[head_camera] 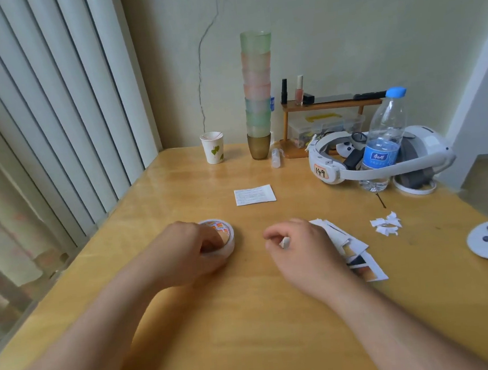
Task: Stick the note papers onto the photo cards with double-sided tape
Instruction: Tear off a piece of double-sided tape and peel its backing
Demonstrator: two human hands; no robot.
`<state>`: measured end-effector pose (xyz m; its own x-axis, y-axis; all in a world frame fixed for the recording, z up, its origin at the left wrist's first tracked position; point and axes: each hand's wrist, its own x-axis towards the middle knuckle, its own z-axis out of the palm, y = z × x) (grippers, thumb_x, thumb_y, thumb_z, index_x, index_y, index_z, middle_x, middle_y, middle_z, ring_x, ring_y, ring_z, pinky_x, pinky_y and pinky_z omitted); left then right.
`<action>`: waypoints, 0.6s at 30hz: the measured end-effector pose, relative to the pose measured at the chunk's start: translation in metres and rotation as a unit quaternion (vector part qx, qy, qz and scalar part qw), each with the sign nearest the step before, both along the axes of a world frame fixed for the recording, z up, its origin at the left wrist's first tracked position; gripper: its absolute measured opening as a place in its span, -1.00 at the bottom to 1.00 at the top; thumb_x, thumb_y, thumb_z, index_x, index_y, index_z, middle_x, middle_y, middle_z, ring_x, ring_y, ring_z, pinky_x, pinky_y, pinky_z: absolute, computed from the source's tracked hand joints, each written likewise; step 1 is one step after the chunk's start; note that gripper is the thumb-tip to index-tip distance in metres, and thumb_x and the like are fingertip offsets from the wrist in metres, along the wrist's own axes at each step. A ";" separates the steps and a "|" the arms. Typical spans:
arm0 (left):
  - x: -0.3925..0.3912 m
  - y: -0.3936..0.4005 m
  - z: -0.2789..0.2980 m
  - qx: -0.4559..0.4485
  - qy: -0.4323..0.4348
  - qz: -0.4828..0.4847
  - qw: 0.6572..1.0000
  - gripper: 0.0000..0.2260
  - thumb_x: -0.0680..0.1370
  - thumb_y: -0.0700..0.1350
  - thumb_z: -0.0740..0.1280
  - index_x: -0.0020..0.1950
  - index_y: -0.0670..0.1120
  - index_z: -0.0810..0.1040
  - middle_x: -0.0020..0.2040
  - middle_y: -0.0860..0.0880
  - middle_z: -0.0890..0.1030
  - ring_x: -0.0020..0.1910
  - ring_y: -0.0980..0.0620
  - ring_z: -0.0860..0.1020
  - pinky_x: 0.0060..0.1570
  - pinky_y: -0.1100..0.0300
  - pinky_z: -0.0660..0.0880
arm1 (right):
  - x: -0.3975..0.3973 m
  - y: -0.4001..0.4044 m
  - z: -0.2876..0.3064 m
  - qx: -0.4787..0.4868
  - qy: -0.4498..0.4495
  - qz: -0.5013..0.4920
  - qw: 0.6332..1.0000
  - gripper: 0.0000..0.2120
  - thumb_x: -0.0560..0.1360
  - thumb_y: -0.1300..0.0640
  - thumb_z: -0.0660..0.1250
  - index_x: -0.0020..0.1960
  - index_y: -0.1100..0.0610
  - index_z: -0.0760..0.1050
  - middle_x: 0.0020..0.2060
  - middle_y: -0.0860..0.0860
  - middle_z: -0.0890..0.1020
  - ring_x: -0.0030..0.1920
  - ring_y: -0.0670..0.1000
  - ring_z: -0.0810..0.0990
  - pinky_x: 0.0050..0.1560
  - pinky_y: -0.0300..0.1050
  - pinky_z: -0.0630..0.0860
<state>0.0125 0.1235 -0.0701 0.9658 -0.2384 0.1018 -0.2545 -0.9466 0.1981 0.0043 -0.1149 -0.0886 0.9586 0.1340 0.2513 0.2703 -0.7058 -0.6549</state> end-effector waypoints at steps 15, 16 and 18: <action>-0.020 -0.042 -0.018 -0.456 0.040 -0.082 0.885 -0.88 0.53 -0.06 0.57 -0.02 0.00 0.66 -0.19 0.04 0.69 -0.29 0.10 0.50 -0.23 0.18 0.46 | -0.007 -0.010 -0.002 0.052 -0.129 0.064 0.988 -0.71 0.57 0.02 0.46 0.29 -0.09 0.65 0.07 -0.27 0.53 0.03 -0.29 0.49 -0.04 -0.47 0.36; -0.020 -0.042 -0.019 -0.449 0.036 -0.086 0.889 -0.87 0.53 -0.05 0.57 -0.02 0.01 0.66 -0.19 0.02 0.70 -0.29 0.09 0.50 -0.23 0.16 0.46 | -0.007 -0.010 -0.002 0.054 -0.132 0.063 0.988 -0.72 0.56 0.04 0.48 0.27 -0.08 0.66 0.05 -0.28 0.53 0.03 -0.29 0.49 -0.05 -0.47 0.36; -0.020 -0.041 -0.021 -0.436 0.028 -0.089 0.895 -0.87 0.53 -0.06 0.57 -0.02 0.00 0.65 -0.19 0.03 0.69 -0.30 0.09 0.48 -0.24 0.16 0.46 | -0.007 -0.010 -0.002 0.056 -0.137 0.064 0.987 -0.75 0.53 0.06 0.52 0.20 -0.08 0.70 0.02 -0.29 0.54 0.01 -0.25 0.52 -0.08 -0.46 0.38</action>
<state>-0.0070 0.0822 -0.0911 0.9299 -0.2428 0.2764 -0.3524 -0.3719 0.8588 -0.0023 -0.1247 -0.0903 0.8298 0.2055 0.5189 0.5298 -0.5822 -0.6167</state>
